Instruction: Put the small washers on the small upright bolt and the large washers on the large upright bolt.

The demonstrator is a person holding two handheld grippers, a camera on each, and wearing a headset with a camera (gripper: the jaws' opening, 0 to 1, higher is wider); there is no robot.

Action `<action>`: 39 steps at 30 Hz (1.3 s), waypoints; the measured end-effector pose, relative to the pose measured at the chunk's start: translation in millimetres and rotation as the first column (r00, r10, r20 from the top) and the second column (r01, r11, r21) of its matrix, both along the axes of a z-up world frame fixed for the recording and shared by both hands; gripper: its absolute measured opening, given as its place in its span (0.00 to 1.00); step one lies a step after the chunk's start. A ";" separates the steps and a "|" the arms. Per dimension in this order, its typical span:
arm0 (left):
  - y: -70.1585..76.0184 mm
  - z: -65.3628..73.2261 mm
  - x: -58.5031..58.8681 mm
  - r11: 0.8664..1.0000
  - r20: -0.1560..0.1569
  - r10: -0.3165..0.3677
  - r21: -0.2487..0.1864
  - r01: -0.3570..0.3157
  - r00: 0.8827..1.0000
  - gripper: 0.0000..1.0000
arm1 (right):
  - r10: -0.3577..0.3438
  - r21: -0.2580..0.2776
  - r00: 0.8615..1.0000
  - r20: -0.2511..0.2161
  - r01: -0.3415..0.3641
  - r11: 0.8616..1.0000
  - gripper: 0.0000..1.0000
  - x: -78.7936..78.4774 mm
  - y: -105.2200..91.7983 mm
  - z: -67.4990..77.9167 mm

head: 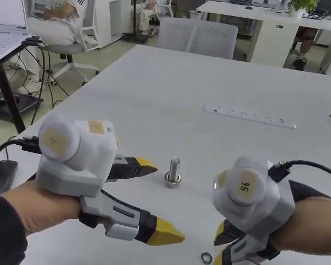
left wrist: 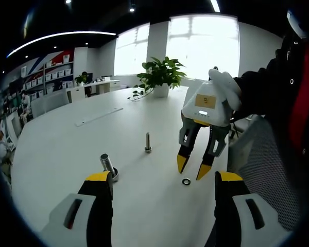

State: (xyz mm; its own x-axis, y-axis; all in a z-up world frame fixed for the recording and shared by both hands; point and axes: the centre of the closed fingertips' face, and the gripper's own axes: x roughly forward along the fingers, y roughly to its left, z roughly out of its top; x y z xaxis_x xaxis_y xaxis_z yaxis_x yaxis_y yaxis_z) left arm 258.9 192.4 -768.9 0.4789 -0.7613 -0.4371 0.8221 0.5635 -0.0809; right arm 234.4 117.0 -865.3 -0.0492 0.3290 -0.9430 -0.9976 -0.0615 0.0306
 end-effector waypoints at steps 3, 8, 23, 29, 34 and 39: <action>0.0 1.7 -0.6 1.000 0.005 0.002 -0.001 -0.002 1.000 0.81 | 0.008 -0.001 1.000 0.005 -0.008 1.000 0.25 -1.3 2.1 -0.8; 0.3 4.0 -1.8 1.000 0.013 0.005 -0.003 -0.005 1.000 0.81 | 0.019 -0.011 1.000 0.010 -0.019 1.000 0.24 -1.9 5.0 -4.5; 2.5 3.8 -2.0 1.000 0.019 0.021 -0.005 -0.020 1.000 0.81 | 0.041 -0.020 0.998 0.041 -0.040 0.999 0.20 -0.2 5.7 -10.7; 2.0 3.9 -2.9 1.000 0.019 0.023 -0.006 -0.023 1.000 0.81 | 0.066 -0.028 0.996 0.055 -0.065 0.997 0.18 -2.5 5.4 -10.8; 0.8 3.5 -4.4 1.000 0.018 0.021 -0.006 -0.021 1.000 0.81 | 0.065 -0.017 0.996 0.060 -0.064 0.998 0.15 -1.4 4.8 -10.7; 0.4 4.4 -4.4 1.000 0.020 0.022 -0.009 -0.022 1.000 0.81 | 0.069 -0.016 0.996 0.061 -0.068 0.998 0.15 -1.8 4.3 -10.5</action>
State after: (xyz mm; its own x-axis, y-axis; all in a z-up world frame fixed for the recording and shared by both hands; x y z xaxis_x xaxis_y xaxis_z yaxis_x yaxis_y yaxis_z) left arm 254.5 192.9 -764.4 0.5040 -0.7543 -0.4208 0.8111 0.5808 -0.0698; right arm 232.5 121.3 -875.8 -0.0132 0.3134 -0.9495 -0.9911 -0.1296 -0.0290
